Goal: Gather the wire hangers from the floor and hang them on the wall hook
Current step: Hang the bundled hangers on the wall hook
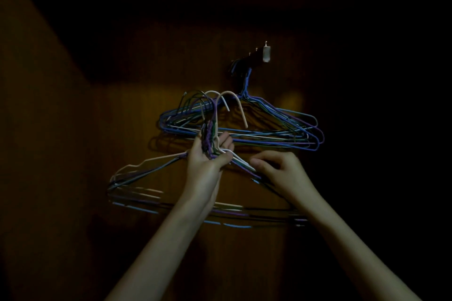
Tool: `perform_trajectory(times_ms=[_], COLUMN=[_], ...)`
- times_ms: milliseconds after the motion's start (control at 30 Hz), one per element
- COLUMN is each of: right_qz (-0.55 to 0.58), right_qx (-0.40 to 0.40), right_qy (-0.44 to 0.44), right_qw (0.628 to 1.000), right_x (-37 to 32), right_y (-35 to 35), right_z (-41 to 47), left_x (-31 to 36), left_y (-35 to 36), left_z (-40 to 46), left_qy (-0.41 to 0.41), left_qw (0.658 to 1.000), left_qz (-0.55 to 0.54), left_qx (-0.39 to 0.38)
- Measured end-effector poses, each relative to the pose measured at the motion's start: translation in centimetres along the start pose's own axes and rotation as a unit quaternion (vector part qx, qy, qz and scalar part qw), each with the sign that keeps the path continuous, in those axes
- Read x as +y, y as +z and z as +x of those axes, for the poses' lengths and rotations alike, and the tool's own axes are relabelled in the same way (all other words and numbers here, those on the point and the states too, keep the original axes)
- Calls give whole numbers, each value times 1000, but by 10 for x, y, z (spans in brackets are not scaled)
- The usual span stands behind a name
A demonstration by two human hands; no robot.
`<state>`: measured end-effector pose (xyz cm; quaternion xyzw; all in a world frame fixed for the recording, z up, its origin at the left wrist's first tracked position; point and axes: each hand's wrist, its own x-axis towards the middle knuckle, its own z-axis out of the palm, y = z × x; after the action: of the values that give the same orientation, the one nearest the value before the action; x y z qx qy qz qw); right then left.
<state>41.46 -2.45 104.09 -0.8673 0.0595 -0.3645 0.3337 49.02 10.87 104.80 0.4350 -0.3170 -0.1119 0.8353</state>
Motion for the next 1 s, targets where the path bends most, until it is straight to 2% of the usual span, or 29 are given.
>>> perform_trajectory(times_ms=[200, 533, 867, 1000], right_qz=[-1, -20, -28, -13], right_qx=[-4, 69, 122, 97], right_qy=[4, 3, 11, 38], right_qw=[1000, 997, 992, 994], right_x=[-8, -12, -5, 1], right_y=[-1, -7, -42, -53], right_z=[-18, -39, -38, -40], left_x=[2, 2, 5, 6], left_y=[0, 9, 15, 14], left_z=[-17, -35, -41, -38], left_qy=[-8, -9, -38, -48], left_qw=[1000, 999, 998, 997], left_qz=[0, 18, -24, -39], left_qx=[-17, -39, -42, -38])
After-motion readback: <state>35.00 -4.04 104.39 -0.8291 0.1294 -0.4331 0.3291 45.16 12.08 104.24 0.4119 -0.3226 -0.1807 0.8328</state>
